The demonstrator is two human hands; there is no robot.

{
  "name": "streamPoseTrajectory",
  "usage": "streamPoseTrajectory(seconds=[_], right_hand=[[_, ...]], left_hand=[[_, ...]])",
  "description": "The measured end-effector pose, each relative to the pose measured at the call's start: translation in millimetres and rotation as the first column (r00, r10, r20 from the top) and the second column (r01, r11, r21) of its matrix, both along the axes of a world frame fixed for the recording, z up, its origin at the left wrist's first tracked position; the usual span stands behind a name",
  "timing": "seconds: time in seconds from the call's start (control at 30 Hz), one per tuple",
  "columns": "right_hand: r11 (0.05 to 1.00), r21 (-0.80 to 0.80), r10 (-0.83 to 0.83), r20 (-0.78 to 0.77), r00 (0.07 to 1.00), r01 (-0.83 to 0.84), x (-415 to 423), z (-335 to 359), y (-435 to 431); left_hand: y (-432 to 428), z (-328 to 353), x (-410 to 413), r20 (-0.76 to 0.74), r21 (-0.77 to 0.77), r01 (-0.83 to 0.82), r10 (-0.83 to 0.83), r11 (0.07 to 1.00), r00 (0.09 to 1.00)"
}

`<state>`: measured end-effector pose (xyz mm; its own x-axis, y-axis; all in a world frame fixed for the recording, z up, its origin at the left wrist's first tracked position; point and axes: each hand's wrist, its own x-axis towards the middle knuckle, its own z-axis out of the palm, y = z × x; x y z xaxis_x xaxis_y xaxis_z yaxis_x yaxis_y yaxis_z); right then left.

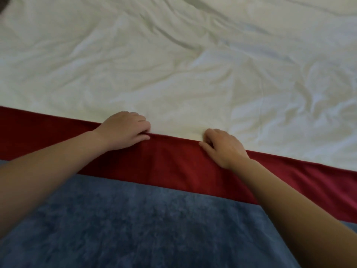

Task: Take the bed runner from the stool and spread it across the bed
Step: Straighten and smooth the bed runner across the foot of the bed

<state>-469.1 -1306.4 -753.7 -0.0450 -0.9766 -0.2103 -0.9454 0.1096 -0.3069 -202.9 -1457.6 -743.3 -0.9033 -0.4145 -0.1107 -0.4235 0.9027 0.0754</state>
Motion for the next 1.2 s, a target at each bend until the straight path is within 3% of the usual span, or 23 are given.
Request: streamPoseTrajectory(seconds=[0.13, 0.3, 0.4, 0.5, 0.67, 0.73, 0.9, 1.03, 1.2], right_hand=[[0.986, 0.018, 0.164, -0.052, 0.985, -0.163, 24.4, -0.7, -26.8], [1.000, 0.009, 0.010, -0.093, 0.996, -0.009, 33.4, -9.0, -25.1], [1.000, -0.008, 0.002, -0.105, 0.994, -0.003, 36.8, -5.1, -17.0], [1.000, -0.002, -0.003, -0.103, 0.995, 0.003, 32.4, -2.3, -14.9], [0.996, 0.036, -0.073, -0.117, 0.990, 0.078, 38.4, -12.6, -23.3], [0.998, 0.014, -0.065, -0.107, 0.992, 0.067, 37.1, -10.5, -20.6], [0.998, -0.058, -0.027, -0.044, 0.999, 0.024, -4.8, 6.1, 13.5], [0.995, -0.014, -0.104, -0.045, 0.994, 0.104, -88.9, 10.0, 70.6], [0.981, 0.054, -0.174, -0.164, 0.971, 0.185, -206.4, 10.8, 154.0]], left_hand=[[-20.8, -0.9, 32.8, 0.032, -0.041, -0.052, 0.054, 0.998, 0.998], [-24.5, -9.1, 28.0, 0.063, -0.036, -0.149, 0.151, 0.988, 0.986], [-27.1, -6.7, 47.1, -0.011, 0.013, -0.147, 0.147, 0.989, 0.989], [-38.9, -3.3, 75.2, 0.008, -0.074, -0.127, 0.128, 0.989, 0.992], [-53.3, 2.9, 74.3, 0.140, -0.180, -0.376, 0.402, 0.909, 0.905], [-41.8, 3.4, 55.2, 0.100, -0.150, -0.397, 0.413, 0.906, 0.905], [31.8, 9.2, -41.0, -0.053, 0.006, -0.141, 0.141, 0.990, 0.989], [95.1, 3.3, -147.5, -0.146, 0.161, -0.135, 0.159, 0.978, 0.976], [161.8, -9.4, -275.4, -0.112, 0.265, -0.106, 0.140, 0.959, 0.984]])
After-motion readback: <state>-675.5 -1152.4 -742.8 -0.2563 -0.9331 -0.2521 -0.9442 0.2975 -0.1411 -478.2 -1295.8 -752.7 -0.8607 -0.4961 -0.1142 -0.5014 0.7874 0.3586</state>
